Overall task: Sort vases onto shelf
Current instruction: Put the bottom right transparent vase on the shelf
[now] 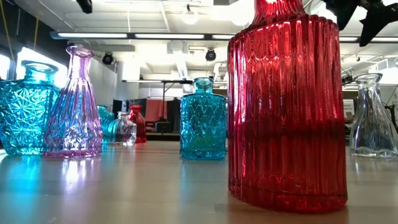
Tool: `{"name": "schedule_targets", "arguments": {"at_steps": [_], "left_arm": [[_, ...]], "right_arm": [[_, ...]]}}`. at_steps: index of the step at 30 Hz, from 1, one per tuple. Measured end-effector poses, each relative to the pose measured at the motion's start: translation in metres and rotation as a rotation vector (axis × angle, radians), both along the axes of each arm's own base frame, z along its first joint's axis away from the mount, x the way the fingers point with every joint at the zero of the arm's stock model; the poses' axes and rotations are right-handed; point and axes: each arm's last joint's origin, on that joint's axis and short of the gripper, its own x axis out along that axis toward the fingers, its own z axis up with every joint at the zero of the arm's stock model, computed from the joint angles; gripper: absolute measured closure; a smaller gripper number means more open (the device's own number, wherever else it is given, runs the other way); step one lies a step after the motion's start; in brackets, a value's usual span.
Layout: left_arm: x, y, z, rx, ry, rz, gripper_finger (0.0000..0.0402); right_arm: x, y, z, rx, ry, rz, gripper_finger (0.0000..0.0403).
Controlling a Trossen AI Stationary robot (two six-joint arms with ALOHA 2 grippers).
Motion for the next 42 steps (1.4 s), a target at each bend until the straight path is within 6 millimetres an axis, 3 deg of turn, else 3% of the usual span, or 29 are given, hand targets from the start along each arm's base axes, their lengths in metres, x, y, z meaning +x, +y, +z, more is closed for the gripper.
{"name": "schedule_targets", "arguments": {"at_steps": [18,31,42], "left_arm": [[0.004,0.001,0.004,0.047,-0.039,0.015,0.0296],[0.004,0.001,0.004,0.048,-0.039,0.017,0.0295],[0.004,0.001,0.004,0.027,-0.040,0.009,0.0295]], "right_arm": [[0.016,0.014,-0.008,-0.002,0.091,0.038,0.0081],[0.033,0.035,-0.018,-0.008,0.181,0.057,0.0081],[0.046,0.061,-0.029,-0.055,0.256,0.199,0.0081]]}}
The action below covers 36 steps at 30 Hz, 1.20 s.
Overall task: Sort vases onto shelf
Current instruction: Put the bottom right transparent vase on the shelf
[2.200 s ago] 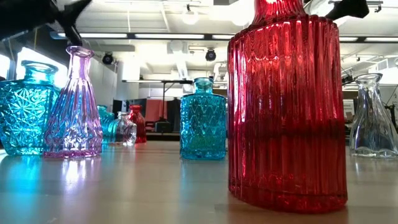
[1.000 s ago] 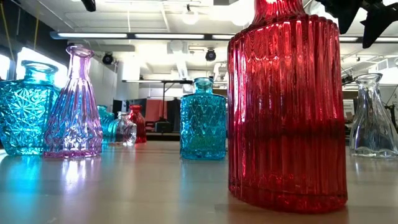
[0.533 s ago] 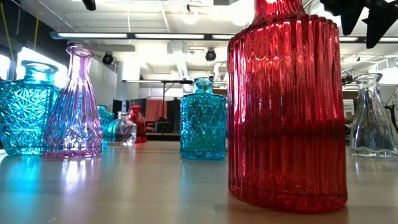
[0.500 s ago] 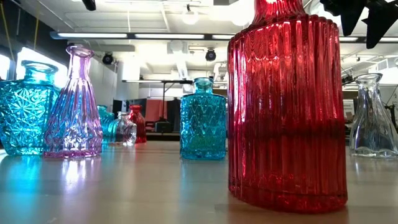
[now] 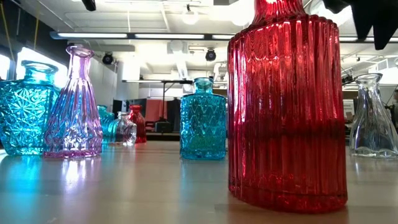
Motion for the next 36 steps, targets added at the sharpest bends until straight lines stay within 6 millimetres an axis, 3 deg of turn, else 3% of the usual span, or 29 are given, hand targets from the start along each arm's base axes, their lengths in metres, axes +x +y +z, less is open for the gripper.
{"name": "schedule_targets", "arguments": {"at_steps": [14,24,36], "left_arm": [[0.000,0.000,0.000,-0.001,0.000,0.000,0.0296],[0.000,0.000,0.000,-0.001,0.000,0.000,0.0295],[0.000,0.000,0.000,-0.004,0.000,0.007,0.0295]], "right_arm": [[-0.004,0.005,-0.002,-0.100,0.007,0.049,0.0081],[-0.015,0.002,-0.036,-0.120,0.124,0.055,0.0081],[-0.029,-0.004,-0.053,-0.043,-0.027,-0.002,0.0081]]}}
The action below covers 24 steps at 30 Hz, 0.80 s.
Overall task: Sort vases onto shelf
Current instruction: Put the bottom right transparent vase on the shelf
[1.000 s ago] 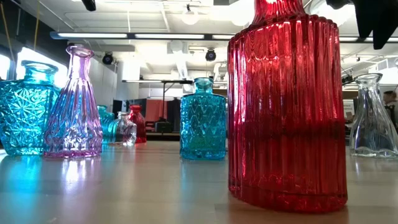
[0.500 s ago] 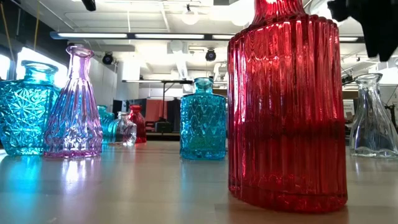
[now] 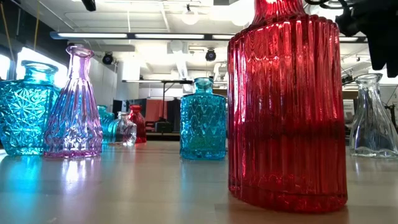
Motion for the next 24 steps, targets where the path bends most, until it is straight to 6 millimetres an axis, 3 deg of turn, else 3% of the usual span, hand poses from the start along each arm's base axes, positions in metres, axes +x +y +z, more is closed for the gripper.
{"name": "schedule_targets", "arguments": {"at_steps": [6,24], "left_arm": [[0.000,0.000,0.000,-0.005,0.000,0.014,0.0296],[0.000,0.000,0.000,-0.004,0.000,0.015,0.0296]], "right_arm": [[0.008,0.003,-0.005,0.031,-0.047,0.002,0.0081],[0.029,0.011,-0.021,0.004,0.025,-0.024,0.0086]]}}
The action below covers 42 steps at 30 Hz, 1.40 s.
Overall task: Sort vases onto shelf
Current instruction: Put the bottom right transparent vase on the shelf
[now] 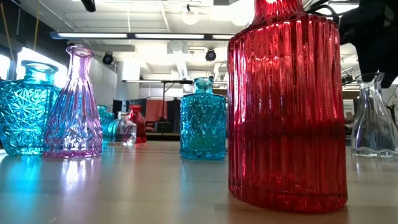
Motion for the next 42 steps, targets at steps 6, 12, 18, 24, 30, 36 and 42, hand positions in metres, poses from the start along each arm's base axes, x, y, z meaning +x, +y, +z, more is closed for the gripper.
{"name": "schedule_targets", "arguments": {"at_steps": [6,12,18,24,30,36,42], "left_arm": [[0.0000,0.0000,0.0000,0.000,0.000,0.000,0.0296],[0.0000,0.0000,0.0000,0.000,0.000,0.000,0.0296],[0.0000,0.0000,0.0000,0.000,0.000,0.000,0.0296],[0.0000,0.0000,0.0000,0.000,0.000,0.000,0.0296],[0.0000,0.0000,-0.0001,0.000,0.001,0.000,0.0296],[0.0000,0.0000,-0.0001,0.000,0.001,0.000,0.0296],[0.0000,0.0000,-0.0001,0.000,0.001,0.000,0.0296]], "right_arm": [[0.0035,0.0016,-0.0024,0.009,0.006,0.000,0.0120],[0.0057,0.0025,-0.0022,0.023,-0.016,0.000,0.0159],[0.0072,0.0030,-0.0021,0.048,-0.025,0.000,0.0205],[0.0074,0.0035,-0.0021,0.064,-0.023,0.001,0.0261],[0.0077,0.0036,-0.0020,0.065,-0.026,0.001,0.0313],[0.0077,0.0036,-0.0020,0.065,-0.026,0.000,0.0357],[0.0075,0.0035,-0.0015,0.067,-0.029,-0.010,0.0397]]}}
